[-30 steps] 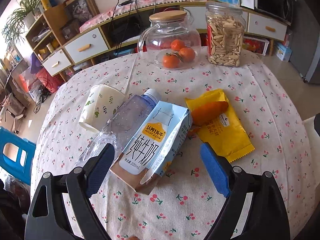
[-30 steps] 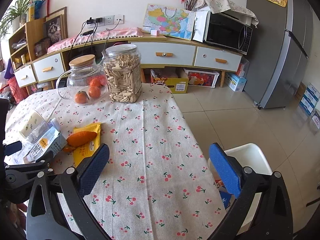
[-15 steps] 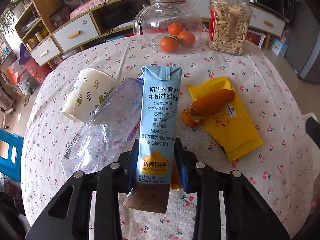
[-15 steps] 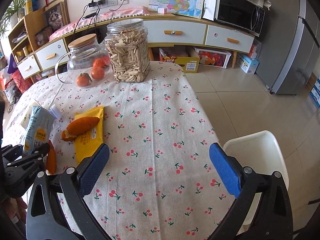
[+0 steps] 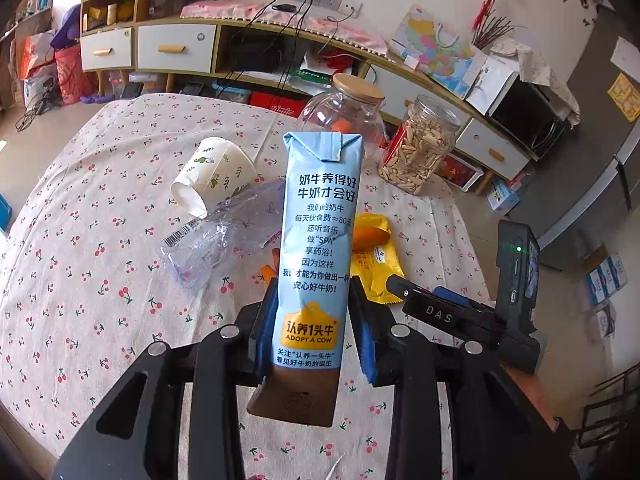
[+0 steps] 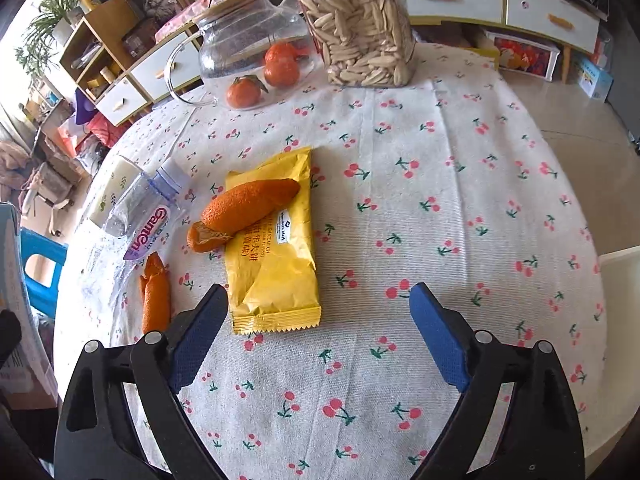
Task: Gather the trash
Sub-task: 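Grasp the light-blue milk carton with the left tool while the right tool grasps the yellow wrapper, then carry the carton and yellow wrapper to the bin and release both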
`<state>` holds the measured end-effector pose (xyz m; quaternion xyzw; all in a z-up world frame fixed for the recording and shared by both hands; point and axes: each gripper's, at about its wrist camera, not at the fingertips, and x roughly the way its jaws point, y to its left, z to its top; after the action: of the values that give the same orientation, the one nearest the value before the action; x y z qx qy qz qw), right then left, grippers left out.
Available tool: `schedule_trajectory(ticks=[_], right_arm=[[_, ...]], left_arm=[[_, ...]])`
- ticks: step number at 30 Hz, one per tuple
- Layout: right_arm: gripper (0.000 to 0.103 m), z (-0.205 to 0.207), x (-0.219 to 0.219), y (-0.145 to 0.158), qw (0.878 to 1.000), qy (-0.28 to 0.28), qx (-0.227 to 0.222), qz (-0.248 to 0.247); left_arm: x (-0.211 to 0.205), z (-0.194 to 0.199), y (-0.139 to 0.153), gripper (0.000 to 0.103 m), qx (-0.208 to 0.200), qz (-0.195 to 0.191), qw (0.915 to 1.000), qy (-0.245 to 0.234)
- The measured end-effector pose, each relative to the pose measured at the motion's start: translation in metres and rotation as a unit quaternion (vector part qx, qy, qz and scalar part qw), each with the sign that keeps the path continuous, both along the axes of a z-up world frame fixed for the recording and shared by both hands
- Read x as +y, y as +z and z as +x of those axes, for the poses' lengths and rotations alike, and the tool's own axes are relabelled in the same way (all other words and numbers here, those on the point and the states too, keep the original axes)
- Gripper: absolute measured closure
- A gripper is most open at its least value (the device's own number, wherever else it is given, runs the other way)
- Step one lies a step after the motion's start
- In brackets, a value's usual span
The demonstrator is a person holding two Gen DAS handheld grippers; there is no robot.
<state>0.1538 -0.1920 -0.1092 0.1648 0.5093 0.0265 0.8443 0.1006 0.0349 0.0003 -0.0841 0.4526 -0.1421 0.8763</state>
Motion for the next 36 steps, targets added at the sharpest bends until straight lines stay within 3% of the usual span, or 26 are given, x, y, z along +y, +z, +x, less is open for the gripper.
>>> schedule_trajectory(ticks=[1, 3, 5, 6, 8, 11, 22, 36], right_arm=[[0.018, 0.000, 0.002, 0.000, 1.000, -0.001, -0.008, -0.004], [0.028, 0.001, 0.008, 0.002, 1.000, 0.010, -0.021, -0.001], [0.052, 0.004, 0.015, 0.001, 1.000, 0.019, -0.018, 0.000], [0.057, 0.004, 0.018, 0.001, 1.000, 0.024, -0.016, 0.001], [0.090, 0.006, 0.022, -0.001, 0.999, 0.032, -0.011, 0.011], [0.100, 0.000, 0.025, 0.008, 0.999, 0.033, -0.026, 0.029], [0.102, -0.037, 0.028, 0.066, 0.993, 0.044, -0.110, -0.005], [0.102, -0.059, 0.017, 0.091, 0.985, 0.033, -0.160, -0.059]], left_arm=[[0.000, 0.002, -0.003, 0.069, 0.004, 0.002, 1.0000, 0.001], [0.001, 0.003, -0.008, 0.069, 0.014, -0.002, 0.9999, 0.001], [-0.002, 0.006, -0.010, 0.069, 0.016, -0.003, 0.9999, 0.002], [-0.004, 0.008, -0.011, 0.069, 0.016, -0.002, 0.9999, 0.002], [-0.007, 0.009, -0.013, 0.069, 0.016, 0.000, 0.9999, 0.002], [-0.008, 0.008, -0.015, 0.069, 0.017, 0.002, 0.9998, 0.005], [-0.001, 0.001, 0.000, 0.069, -0.025, 0.003, 0.9990, 0.036], [-0.009, -0.004, 0.009, 0.069, -0.061, -0.006, 0.9966, 0.055]])
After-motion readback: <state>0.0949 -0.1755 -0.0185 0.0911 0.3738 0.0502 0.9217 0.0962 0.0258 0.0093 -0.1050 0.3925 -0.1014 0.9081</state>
